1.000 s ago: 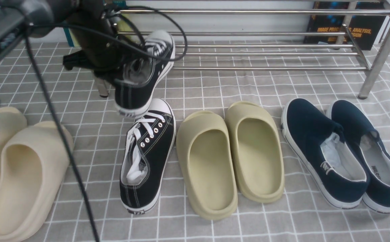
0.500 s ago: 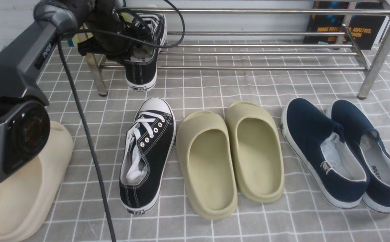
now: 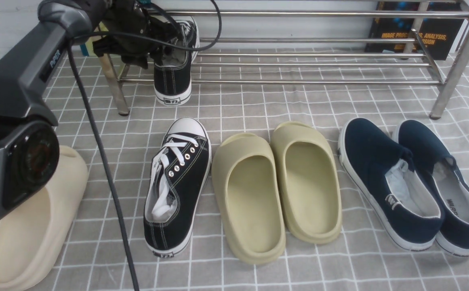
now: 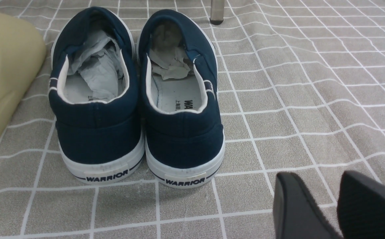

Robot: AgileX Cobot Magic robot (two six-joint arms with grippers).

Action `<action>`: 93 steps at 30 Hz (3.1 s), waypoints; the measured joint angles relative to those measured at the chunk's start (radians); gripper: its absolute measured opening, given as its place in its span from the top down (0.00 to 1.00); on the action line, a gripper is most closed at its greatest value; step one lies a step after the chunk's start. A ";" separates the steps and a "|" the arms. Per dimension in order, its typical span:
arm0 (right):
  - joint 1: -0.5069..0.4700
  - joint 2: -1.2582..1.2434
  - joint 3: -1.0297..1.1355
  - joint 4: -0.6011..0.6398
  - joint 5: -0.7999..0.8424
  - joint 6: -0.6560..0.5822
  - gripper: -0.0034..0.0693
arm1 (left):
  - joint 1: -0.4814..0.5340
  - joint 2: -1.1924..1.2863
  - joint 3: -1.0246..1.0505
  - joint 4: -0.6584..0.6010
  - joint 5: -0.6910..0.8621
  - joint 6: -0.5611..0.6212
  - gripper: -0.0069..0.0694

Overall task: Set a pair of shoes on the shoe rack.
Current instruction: Use the left arm to put a shoe into the shoe rack, then use the left arm to grab the shoe closest to it, then use the left arm to put a shoe into the shoe rack

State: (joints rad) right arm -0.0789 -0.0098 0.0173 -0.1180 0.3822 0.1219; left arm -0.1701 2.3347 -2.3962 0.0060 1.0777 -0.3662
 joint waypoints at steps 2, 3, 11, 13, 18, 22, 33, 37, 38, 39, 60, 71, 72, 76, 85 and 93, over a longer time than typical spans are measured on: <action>0.000 0.000 0.000 0.000 0.000 0.000 0.62 | 0.000 -0.018 -0.004 0.000 0.038 0.005 0.51; 0.000 0.000 0.000 0.000 0.000 0.000 0.62 | 0.000 -0.032 -0.007 0.001 0.070 0.010 0.50; 0.000 0.000 0.000 0.000 0.000 0.000 0.62 | -0.001 -0.240 -0.001 0.004 0.174 0.095 0.63; 0.000 0.000 0.000 0.000 0.000 0.000 0.62 | -0.013 -0.316 0.038 0.008 0.174 0.103 0.71; 0.000 0.000 0.000 0.000 0.000 0.000 0.62 | -0.081 -0.533 0.271 0.032 0.174 0.118 0.93; 0.000 0.000 0.000 0.000 0.000 0.000 0.62 | -0.147 -0.674 0.527 0.052 0.174 0.118 0.93; 0.000 0.000 0.000 0.000 0.000 0.000 0.62 | -0.247 -0.994 1.222 0.019 0.064 0.049 0.93; 0.000 0.000 0.000 0.000 0.000 0.000 0.62 | -0.247 -0.985 1.340 0.020 -0.031 0.015 0.93; 0.000 0.000 0.000 0.000 0.000 0.000 0.62 | -0.247 -0.972 1.367 0.020 -0.081 -0.004 0.93; 0.000 0.000 0.000 0.000 0.000 0.000 0.62 | -0.247 -0.957 1.382 0.021 -0.117 -0.021 0.92; 0.000 0.000 0.000 0.000 0.000 0.000 0.62 | -0.170 -0.703 1.399 -0.014 -0.395 -0.077 0.60; 0.000 0.000 0.000 0.000 0.000 0.000 0.62 | -0.171 -0.693 1.336 -0.025 -0.328 -0.054 0.93; 0.000 0.000 0.000 0.000 0.000 0.000 0.62 | -0.171 -0.697 1.332 -0.028 -0.313 -0.053 0.93; 0.000 0.000 0.000 0.000 0.000 0.000 0.62 | -0.173 -0.764 1.220 -0.062 -0.188 -0.024 0.93; 0.000 0.000 0.000 0.000 0.000 0.000 0.62 | -0.174 -0.704 1.021 -0.158 -0.192 -0.003 0.93; 0.000 0.000 0.000 0.000 0.000 0.000 0.62 | -0.174 -0.507 0.879 -0.201 -0.239 -0.007 0.93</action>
State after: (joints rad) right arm -0.0789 -0.0098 0.0173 -0.1180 0.3822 0.1219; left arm -0.3440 1.8280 -1.5174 -0.1945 0.8386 -0.3733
